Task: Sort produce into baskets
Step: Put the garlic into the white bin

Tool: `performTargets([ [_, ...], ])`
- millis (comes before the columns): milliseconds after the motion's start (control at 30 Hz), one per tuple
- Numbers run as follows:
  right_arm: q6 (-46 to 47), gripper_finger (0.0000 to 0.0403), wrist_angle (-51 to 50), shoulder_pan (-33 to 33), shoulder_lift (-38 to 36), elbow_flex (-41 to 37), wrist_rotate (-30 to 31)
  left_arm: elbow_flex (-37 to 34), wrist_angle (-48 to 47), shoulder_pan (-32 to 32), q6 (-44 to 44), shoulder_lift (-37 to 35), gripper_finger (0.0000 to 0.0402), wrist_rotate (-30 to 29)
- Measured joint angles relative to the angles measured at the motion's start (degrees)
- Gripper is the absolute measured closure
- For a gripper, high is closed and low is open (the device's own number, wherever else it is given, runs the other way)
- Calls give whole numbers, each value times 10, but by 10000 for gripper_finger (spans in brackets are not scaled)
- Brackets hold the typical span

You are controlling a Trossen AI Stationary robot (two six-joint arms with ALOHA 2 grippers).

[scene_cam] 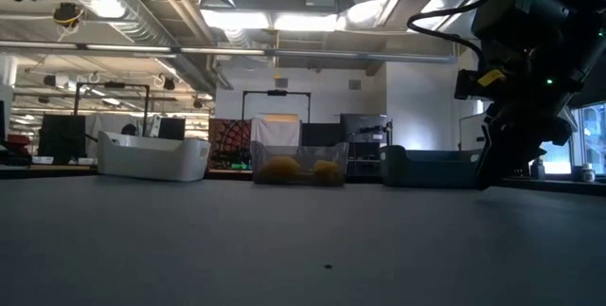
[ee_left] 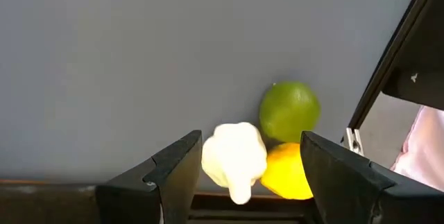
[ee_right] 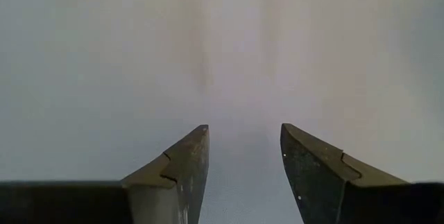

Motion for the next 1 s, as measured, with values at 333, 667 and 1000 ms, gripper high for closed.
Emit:
performTargets([
  [333,-2,224,0,0,0,0,0,0,-7,-69,-69,0,164,-1],
  [667,-14,224,0,0,0,0,0,0,-5,-122,-112,19,164,-3],
  [1000,-17,224,0,0,0,0,0,-1,-4,-132,-99,59,168,-13],
])
